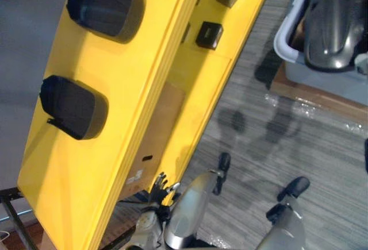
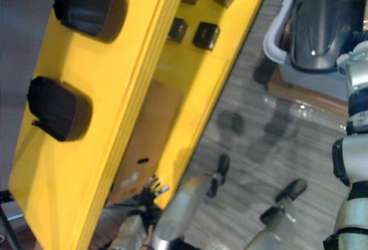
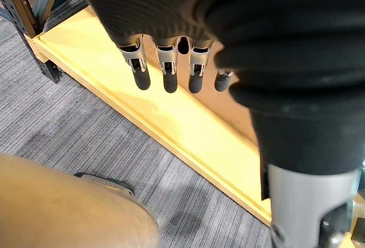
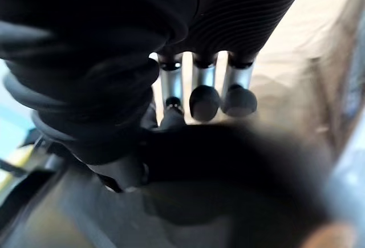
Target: Walk over and take plastic housings, then place them on the shelf
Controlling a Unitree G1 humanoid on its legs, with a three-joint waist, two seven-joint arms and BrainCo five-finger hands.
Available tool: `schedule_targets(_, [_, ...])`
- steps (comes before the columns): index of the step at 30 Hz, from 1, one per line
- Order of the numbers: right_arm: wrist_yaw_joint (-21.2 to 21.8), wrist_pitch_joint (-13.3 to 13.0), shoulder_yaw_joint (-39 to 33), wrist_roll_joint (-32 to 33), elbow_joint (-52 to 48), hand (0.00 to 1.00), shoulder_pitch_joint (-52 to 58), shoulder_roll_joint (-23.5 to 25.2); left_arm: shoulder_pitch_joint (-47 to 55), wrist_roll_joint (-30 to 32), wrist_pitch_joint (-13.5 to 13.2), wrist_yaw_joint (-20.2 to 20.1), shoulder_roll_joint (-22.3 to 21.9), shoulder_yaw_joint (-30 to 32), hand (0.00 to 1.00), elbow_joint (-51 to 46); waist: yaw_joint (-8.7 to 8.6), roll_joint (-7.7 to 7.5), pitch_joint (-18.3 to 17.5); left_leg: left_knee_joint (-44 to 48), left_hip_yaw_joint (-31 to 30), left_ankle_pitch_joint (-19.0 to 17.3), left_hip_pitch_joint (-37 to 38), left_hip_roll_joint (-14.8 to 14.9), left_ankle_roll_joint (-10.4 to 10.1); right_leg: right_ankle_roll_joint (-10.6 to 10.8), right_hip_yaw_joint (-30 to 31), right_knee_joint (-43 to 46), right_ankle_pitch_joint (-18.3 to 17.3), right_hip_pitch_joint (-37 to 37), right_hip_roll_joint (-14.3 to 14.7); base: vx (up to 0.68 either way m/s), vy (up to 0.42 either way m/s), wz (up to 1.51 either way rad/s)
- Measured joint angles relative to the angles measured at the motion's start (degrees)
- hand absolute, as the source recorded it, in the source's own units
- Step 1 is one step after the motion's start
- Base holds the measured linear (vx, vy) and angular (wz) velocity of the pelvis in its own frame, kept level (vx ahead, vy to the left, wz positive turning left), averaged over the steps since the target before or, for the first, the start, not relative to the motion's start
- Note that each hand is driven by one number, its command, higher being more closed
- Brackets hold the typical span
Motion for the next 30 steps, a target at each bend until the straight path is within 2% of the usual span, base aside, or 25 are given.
schedule_targets(4, [-2.6,0.6,0.0,-2.6,1.5,1.00,0.0,-0.1,0.3,0.2,-1.5,0.1,0.0,-0.3,0.00,-0.1,0.05,0.00,0.0,0.0,-0.1,0.0,0.0,0.0,0.0,0.0,-0.1,0.0,0.0,0.0,0.0,0.00,0.000,0.00])
schedule_targets(9, [-5.2,1.1,0.0,-6.5,2.2,1.00,0.0,-0.7,1.0,0.3,-1.6,0.4,0.0,-0.4,0.00,-1.8,0.02,0.00,0.0,0.0,-0.2,0.0,-0.1,0.0,0.0,0.0,-0.3,0.0,0.0,0.0,0.0,0.00,0.000,0.00])
schedule_targets(14, [-8.0,0.7,-0.4,-6.9,2.4,1.00,0.0,-2.0,1.1,0.3,-2.3,1.3,0.0,-0.4,0.00,-4.1,-0.38,-0.02,0.0,0.5,-0.6,0.0,-0.9,0.0,0.0,0.0,-0.9,-0.2,0.0,0.0,0.0,0.00,0.000,0.05])
schedule_targets(18, [-11.0,-0.9,-1.7,-6.9,2.9,1.00,0.0,-3.0,1.1,0.6,-4.7,3.0,0.1,-0.3,0.00,-7.9,-0.70,-0.10,0.1,1.0,-0.9,-0.2,-1.2,0.1,0.1,0.1,-1.3,-0.2,0.1,0.2,0.2,-0.01,-0.001,0.02])
schedule_targets(19, [-12.2,-2.0,-1.7,-6.9,2.9,1.00,0.1,-3.0,1.1,0.7,-6.0,3.7,0.2,-0.3,0.00,-9.6,-1.01,-0.13,0.1,1.7,-1.1,-0.7,-1.2,0.3,0.0,0.2,-1.4,-0.4,0.2,0.7,0.5,0.00,0.000,0.00])
schedule_targets(24, [-15.4,-5.6,-2.8,-7.6,2.9,1.00,0.0,-3.1,1.0,3.0,-7.8,6.2,0.4,-0.3,0.00,-18.9,-2.31,-0.58,0.4,4.0,-1.7,-2.1,-1.0,1.0,0.1,0.2,-1.9,-0.7,0.2,2.3,1.3,-0.01,0.004,0.00])
schedule_targets(26, [-16.1,-6.8,-4.0,-8.2,2.9,1.00,0.1,-3.1,1.0,4.4,-7.8,7.5,1.0,-0.3,0.00,-23.4,-2.59,-0.89,0.7,4.7,-1.7,-2.5,-0.7,1.4,0.0,0.2,-1.9,-0.9,0.2,3.0,1.8,-0.02,0.005,-0.05])
schedule_targets(30, [-16.3,-9.1,-5.2,-9.4,2.8,1.00,0.0,-3.1,0.9,5.5,-7.1,7.5,4.3,-0.3,0.00,-31.7,-4.64,-3.02,2.2,4.7,-1.8,-2.7,1.4,2.2,-0.3,0.1,-2.1,-1.2,0.2,5.3,2.6,-0.02,-0.017,-0.02])
